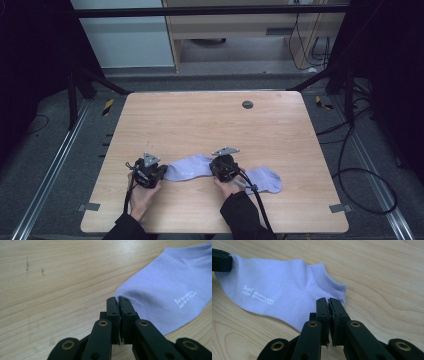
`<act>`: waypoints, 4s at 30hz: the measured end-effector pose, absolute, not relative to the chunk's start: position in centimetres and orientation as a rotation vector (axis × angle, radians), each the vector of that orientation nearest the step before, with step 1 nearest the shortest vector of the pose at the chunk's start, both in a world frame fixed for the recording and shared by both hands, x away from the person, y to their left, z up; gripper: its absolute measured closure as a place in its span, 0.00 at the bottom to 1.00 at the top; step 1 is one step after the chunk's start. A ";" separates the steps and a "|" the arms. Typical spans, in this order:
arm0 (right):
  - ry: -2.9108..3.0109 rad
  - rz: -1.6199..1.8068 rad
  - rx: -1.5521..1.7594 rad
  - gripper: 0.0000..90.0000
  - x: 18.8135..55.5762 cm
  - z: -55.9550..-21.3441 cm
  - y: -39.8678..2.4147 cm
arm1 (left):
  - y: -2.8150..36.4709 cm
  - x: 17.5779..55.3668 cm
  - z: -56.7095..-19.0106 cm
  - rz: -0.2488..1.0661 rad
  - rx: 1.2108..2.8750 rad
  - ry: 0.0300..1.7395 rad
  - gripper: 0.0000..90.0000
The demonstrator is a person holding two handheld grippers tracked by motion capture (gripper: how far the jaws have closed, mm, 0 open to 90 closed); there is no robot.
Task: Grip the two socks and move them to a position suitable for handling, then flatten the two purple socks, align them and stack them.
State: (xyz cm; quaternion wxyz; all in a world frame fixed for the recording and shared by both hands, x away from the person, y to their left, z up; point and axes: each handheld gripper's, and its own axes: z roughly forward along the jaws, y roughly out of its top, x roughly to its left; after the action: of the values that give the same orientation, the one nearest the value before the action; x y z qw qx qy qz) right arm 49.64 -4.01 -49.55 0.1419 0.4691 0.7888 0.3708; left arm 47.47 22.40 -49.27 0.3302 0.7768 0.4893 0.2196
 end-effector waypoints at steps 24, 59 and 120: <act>2.056 1.165 1.366 0.59 48.7 -44.1 -14.4 | 20.9 45.7 -44.9 0.542 1.896 1.187 0.53; 2.124 0.970 1.460 0.60 44.7 -47.4 -24.8 | 5.9 44.8 -47.1 0.371 2.142 0.948 0.56; 2.356 1.113 1.271 0.96 42.6 -46.1 -13.8 | 15.0 42.6 -46.5 0.400 2.162 1.060 0.98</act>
State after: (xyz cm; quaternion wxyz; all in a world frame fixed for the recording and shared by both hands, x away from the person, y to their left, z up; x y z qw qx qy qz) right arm 42.58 -13.79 -46.14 0.1208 0.4352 0.8067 0.3812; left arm 42.58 14.96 -46.54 0.3431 0.8320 0.4079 0.1539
